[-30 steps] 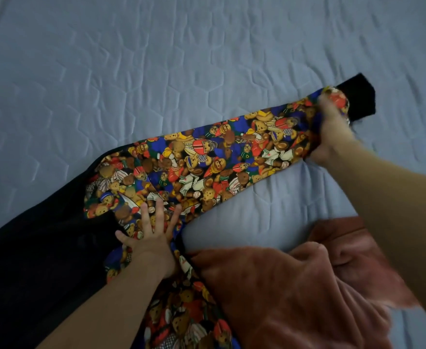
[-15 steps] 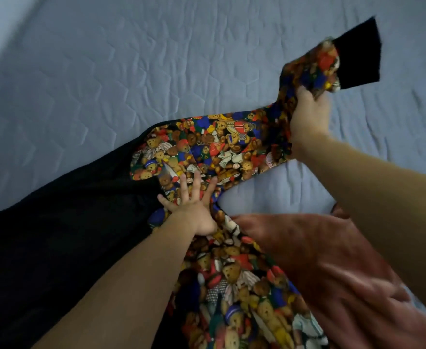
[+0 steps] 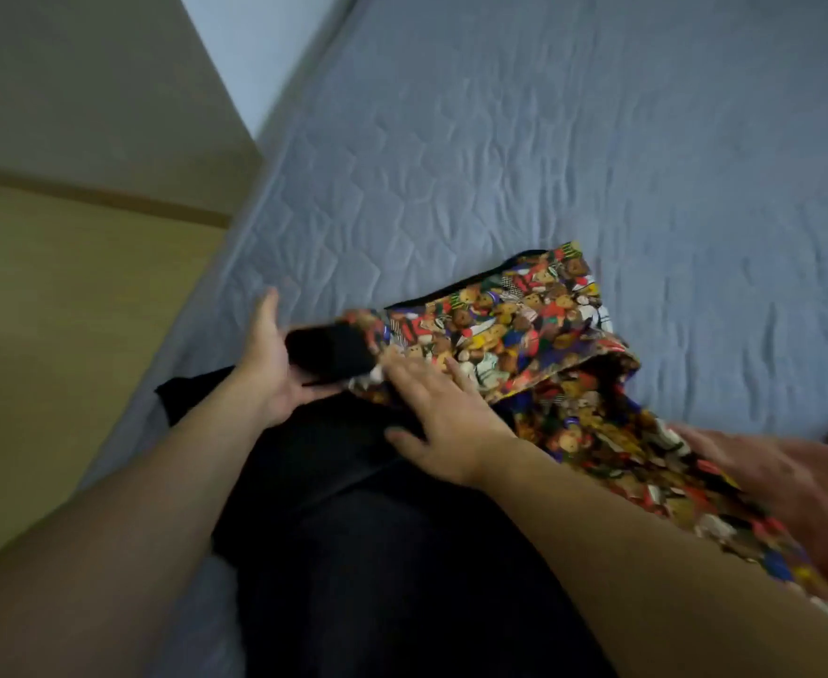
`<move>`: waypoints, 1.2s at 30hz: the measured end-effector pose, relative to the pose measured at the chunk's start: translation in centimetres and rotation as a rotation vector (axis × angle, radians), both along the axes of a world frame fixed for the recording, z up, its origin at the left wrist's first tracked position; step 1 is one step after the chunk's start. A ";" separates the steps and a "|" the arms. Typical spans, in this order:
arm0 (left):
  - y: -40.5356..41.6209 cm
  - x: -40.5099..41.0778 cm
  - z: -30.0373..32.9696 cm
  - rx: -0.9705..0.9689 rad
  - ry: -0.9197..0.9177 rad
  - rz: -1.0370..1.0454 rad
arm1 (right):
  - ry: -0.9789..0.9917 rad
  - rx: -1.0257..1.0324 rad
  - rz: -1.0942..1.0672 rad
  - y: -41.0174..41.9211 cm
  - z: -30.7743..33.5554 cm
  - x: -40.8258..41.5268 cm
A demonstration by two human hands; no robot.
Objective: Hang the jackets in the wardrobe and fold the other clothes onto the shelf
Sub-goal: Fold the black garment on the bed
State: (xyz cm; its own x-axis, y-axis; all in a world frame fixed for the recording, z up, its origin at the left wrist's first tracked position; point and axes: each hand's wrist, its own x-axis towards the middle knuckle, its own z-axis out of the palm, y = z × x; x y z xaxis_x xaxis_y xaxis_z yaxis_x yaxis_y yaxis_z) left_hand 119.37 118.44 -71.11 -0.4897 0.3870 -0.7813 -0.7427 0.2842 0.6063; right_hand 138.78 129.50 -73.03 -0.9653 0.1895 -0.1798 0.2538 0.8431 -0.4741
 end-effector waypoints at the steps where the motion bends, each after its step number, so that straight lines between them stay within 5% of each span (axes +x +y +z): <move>1: -1.6 -0.6 -0.5 -0.053 -0.025 -0.007 | -0.043 0.131 0.122 -0.8 -1.0 0.3; 3: -4.0 -0.7 -2.1 -0.208 0.007 -0.110 | -0.062 0.253 0.035 -1.1 -2.4 1.0; 7: -4.9 0.9 -5.8 -0.434 0.303 -0.288 | -0.218 0.237 -0.564 0.5 -4.4 0.7; 12: -9.1 -1.2 -6.0 -0.491 0.339 0.079 | -0.386 0.188 -0.742 2.5 -6.4 -1.0; 14: -13.2 -2.5 -5.8 -0.762 0.400 -0.053 | -0.473 0.175 -0.761 3.0 -7.0 -1.3; 16: -15.4 -2.6 -5.4 -1.038 0.649 -0.319 | -0.533 0.178 -0.719 3.8 -7.4 -1.2; 18: -14.1 -1.0 -5.3 -0.979 1.107 -0.468 | -0.507 0.190 -0.698 5.0 -7.6 -1.2; 20: -10.3 1.1 -6.2 -0.809 1.351 -0.662 | -0.438 0.169 -0.762 6.4 -7.7 -1.7; 24: -4.8 2.1 -10.4 -0.798 1.199 -0.944 | -0.340 0.078 -1.074 10.0 -8.1 -3.4; 27: -4.6 1.9 -13.6 -0.832 1.163 -0.991 | -0.374 0.106 -1.103 12.0 -9.1 -3.1; 34: -5.7 -3.6 -11.8 -0.967 1.430 -0.900 | 0.186 0.272 -0.884 15.8 -8.1 -4.8; 36: -5.9 -5.3 -10.8 -0.879 1.643 -0.824 | 0.248 0.278 -0.835 17.5 -6.9 -7.0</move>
